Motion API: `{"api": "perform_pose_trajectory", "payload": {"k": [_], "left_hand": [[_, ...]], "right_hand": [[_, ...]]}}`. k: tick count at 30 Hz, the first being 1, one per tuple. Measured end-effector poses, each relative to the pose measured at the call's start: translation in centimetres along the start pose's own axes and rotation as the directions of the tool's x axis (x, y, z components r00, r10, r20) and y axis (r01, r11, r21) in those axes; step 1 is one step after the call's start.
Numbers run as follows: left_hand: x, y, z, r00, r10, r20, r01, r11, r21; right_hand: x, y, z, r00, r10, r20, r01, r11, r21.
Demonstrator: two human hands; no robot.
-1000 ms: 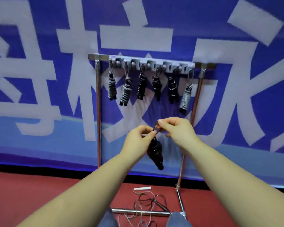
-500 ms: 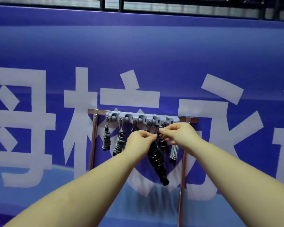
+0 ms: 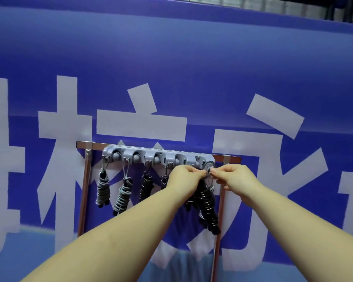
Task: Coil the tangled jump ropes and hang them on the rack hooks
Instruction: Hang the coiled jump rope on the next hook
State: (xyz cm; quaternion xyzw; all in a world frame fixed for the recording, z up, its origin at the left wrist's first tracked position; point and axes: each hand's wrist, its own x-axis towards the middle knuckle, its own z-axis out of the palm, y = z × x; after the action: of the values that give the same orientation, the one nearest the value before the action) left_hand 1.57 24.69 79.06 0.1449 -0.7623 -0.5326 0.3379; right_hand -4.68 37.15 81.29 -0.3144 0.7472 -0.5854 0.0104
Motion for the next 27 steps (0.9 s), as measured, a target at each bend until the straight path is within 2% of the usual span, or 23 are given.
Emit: {"api": "perform_pose_trajectory", "payload": {"k": [8,12,22,27], "left_hand": [[7.5,-2.5,4.5,0.996,-0.089,0.014,0.09,0.996,-0.03],[10.8,-3.6,6.0,0.995,-0.097,0.004,0.097,0.994,0.05],[15.4,-6.7,8.9,0.995,-0.092,-0.036,0.098,0.955,0.279],[15.7,-8.2,9.7,0.984,-0.171,-0.044,0.177,0.957,0.231]], "right_hand": [[7.2,3.3,-0.3,0.992,0.061,-0.11,-0.072,0.993,-0.098],[10.2,4.3,0.1,0.985,0.104,-0.135,-0.124,0.981,-0.151],[15.6,7.6,-0.2,0.969,0.236,-0.072,-0.242,0.966,-0.095],[16.4,9.4,0.4,0.96,0.271,-0.064,-0.277,0.955,-0.103]]}}
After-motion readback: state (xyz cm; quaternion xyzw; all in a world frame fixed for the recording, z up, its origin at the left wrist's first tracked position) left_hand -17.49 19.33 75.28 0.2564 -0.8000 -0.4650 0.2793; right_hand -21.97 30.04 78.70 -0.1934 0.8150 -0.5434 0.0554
